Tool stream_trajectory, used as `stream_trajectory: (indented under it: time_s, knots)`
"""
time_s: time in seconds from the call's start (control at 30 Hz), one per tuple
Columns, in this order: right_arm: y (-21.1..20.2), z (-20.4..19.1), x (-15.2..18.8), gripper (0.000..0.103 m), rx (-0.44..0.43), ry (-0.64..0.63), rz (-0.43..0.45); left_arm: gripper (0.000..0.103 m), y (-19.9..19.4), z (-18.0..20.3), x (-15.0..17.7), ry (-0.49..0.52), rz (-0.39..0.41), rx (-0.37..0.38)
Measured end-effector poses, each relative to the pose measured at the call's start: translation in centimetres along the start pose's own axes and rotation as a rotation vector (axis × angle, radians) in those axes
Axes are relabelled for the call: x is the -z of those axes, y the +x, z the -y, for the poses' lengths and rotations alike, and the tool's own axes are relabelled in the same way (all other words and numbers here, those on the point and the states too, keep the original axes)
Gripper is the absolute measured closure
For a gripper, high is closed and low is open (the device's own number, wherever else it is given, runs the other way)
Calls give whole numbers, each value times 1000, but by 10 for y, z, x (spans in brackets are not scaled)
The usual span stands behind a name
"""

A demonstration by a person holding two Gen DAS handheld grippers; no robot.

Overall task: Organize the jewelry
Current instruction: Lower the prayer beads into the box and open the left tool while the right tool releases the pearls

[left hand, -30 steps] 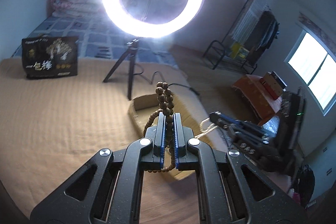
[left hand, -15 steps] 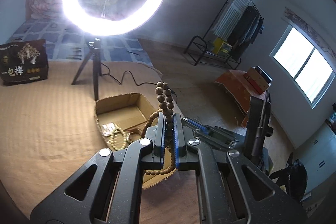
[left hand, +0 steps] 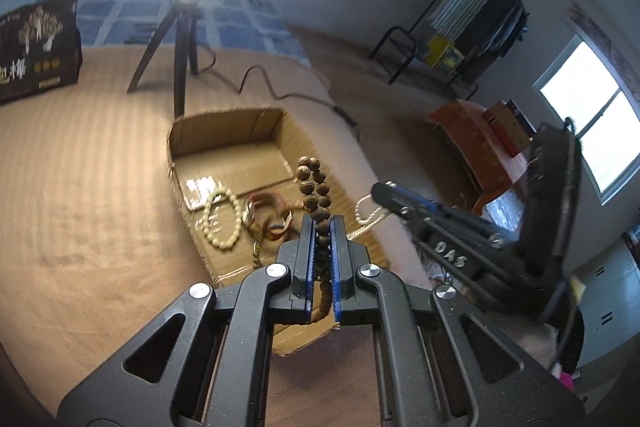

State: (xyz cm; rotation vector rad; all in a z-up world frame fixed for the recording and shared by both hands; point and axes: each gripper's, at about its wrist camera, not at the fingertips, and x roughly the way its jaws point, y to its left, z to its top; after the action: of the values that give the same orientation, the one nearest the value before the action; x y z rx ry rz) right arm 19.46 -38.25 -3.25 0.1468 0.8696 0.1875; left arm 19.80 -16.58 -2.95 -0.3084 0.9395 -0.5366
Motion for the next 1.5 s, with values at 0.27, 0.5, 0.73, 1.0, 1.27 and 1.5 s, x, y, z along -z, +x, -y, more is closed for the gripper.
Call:
stream_trajectory:
  time_s: [0.27,0.5,0.73,1.0,1.27,1.5]
  knots:
    - [13,2,4,97,5,2,-46,99,21,-12,8,2,-46,-37]
    - [17,1,7,97,20,-11,-62,99,29,-15,10,-4,-69,-40]
    - [16,2,6,86,43,-7,-68,69,28,-17,7,-13,-66,-56]
    - [6,0,5,63,54,-16,-41,69,17,-21,9,-9,-53,-75]
    - [-5,-7,6,62,67,-39,-27,69,-5,-31,12,-8,-30,-91]
    - [-20,-21,8,48,74,-80,-5,69,-32,-41,14,-1,6,-119]
